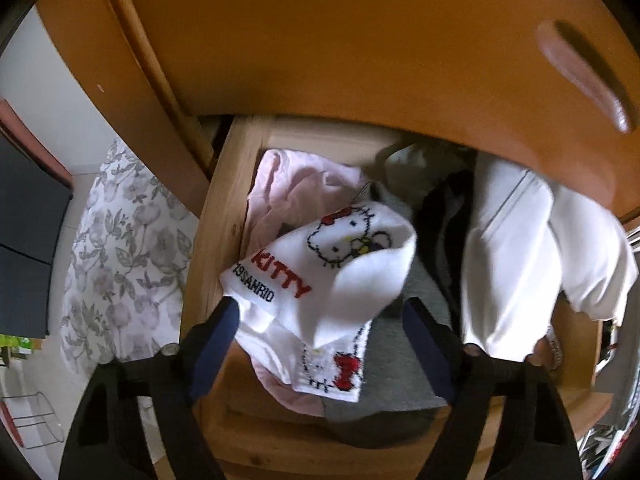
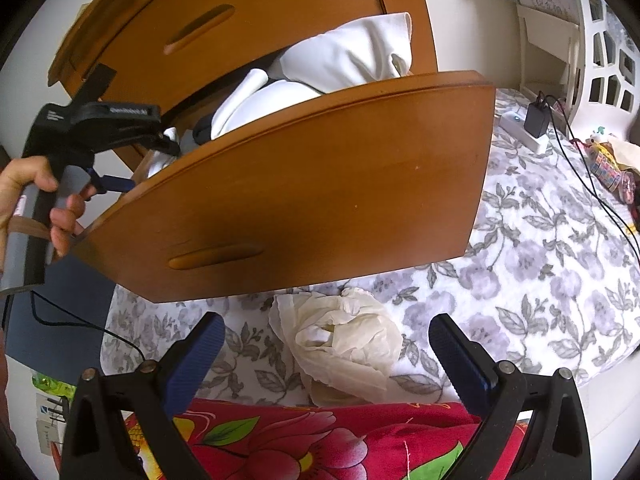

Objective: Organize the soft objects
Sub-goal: 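Move the left tool over the Hello Kitty shirt in the drawer, then close the left tool on the white Hello Kitty shirt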

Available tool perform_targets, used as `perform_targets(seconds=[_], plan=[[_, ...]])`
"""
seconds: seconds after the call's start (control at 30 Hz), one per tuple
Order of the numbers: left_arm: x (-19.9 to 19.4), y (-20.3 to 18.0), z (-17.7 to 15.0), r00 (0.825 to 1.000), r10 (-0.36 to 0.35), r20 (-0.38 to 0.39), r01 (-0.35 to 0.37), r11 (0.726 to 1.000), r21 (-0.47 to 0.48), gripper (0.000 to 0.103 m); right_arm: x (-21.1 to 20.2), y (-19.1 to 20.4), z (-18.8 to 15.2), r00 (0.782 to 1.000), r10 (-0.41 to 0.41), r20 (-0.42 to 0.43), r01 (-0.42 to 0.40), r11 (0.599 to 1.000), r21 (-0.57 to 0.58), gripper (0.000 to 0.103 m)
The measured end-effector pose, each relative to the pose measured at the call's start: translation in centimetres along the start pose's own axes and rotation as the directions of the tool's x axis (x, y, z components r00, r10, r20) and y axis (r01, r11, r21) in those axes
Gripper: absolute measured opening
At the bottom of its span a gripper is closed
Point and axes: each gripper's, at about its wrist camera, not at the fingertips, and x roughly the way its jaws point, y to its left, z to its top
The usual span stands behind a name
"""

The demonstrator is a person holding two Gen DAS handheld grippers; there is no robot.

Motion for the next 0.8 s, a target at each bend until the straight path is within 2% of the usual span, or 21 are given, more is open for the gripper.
perform_targets(seconds=[0.17,0.23,0.33,0.43,0.8], plan=[[0.6,0.0,0.0,1.0,0.007,-0.003,-0.007,1.0,0.019,0.07,0.2,0.0,0.0,1.0,0.005,-0.007,-0.005,1.0,0.001,0.103],[0.4,-0.1,0.1,1.0,0.014,0.007,-0.014,1.0,0.027,0.061,0.3,-0.1,0.0,1.0,0.007,-0.008,-0.006,1.0,0.002,0.103],[0.5,0.1,0.1,1.0,-0.021,0.005,0.021,1.0,0.013,0.052,0.3,-0.1,0.1,1.0,0.008,-0.01,-0.008,1.0,0.002,0.103],[0.5,0.1,0.0,1.0,-0.012,0.015,0.012,1.0,0.022,0.046,0.3,-0.1,0.0,1.0,0.009,-0.011,-0.009,1.0,0.003,0.103],[-0.3,2.1,0.0,0.998,0.037,0.05,-0.037,0.999,0.004,0.043,0.4,-0.3,0.0,1.0,0.019,-0.018,-0.019,1.0,0.013,0.103]])
